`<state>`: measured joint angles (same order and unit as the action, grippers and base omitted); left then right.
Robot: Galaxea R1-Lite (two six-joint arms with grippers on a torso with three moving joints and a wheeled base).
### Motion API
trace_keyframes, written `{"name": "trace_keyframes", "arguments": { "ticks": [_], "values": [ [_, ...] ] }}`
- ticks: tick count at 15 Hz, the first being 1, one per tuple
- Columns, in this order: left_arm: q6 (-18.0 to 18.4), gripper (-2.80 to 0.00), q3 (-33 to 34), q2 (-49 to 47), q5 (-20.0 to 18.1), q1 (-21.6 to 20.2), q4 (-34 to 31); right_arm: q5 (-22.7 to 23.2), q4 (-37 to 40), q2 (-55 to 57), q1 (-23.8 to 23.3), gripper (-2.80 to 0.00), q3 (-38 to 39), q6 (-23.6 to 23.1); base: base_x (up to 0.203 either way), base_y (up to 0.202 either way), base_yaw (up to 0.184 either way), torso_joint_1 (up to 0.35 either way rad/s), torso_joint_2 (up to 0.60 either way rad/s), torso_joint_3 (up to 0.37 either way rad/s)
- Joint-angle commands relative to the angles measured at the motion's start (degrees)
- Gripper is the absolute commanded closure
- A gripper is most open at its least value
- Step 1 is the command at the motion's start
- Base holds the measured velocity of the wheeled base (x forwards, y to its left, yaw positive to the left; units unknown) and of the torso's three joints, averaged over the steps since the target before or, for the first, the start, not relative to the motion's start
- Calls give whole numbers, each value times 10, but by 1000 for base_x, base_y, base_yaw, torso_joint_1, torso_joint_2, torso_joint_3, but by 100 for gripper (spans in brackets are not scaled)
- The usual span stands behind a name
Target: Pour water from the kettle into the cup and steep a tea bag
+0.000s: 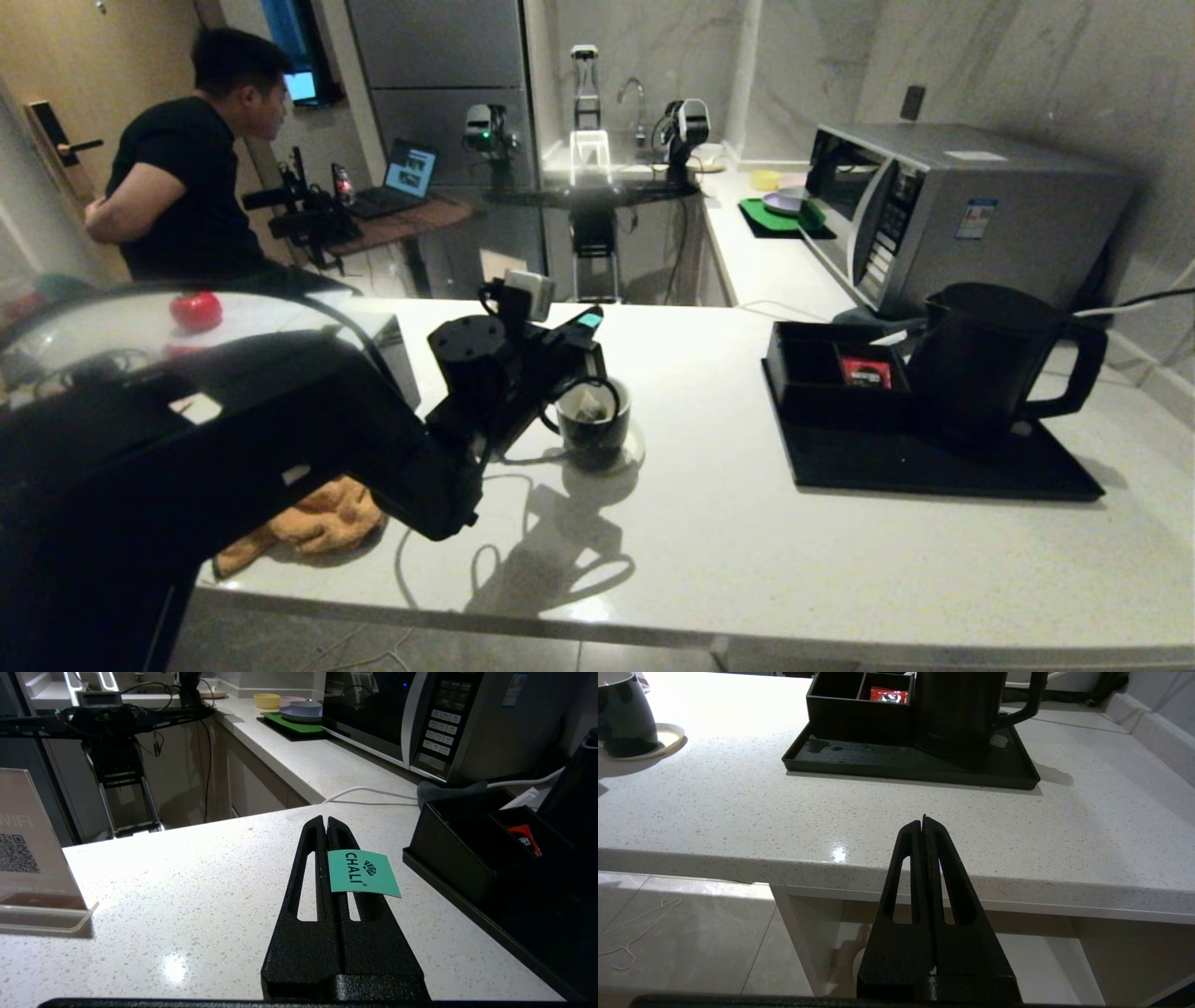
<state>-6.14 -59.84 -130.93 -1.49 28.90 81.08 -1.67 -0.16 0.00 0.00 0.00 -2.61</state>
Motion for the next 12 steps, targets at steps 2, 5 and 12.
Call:
{"name": "trace_keyframes", "arguments": {
  "ticks": [2,5,12],
  "values": [
    [0,0,-3,3,0,0,5,0,0,0,0,0,0,1,0,0,0,0,0,0],
    [-1,0,-4,13,0,0,5,0,0,0,0,0,0,1,0,0,0,0,0,0],
    [1,0,-3,68,0,2,1,0,0,0,0,0,-1,3,0,0,0,0,0,0]
  ]
}}
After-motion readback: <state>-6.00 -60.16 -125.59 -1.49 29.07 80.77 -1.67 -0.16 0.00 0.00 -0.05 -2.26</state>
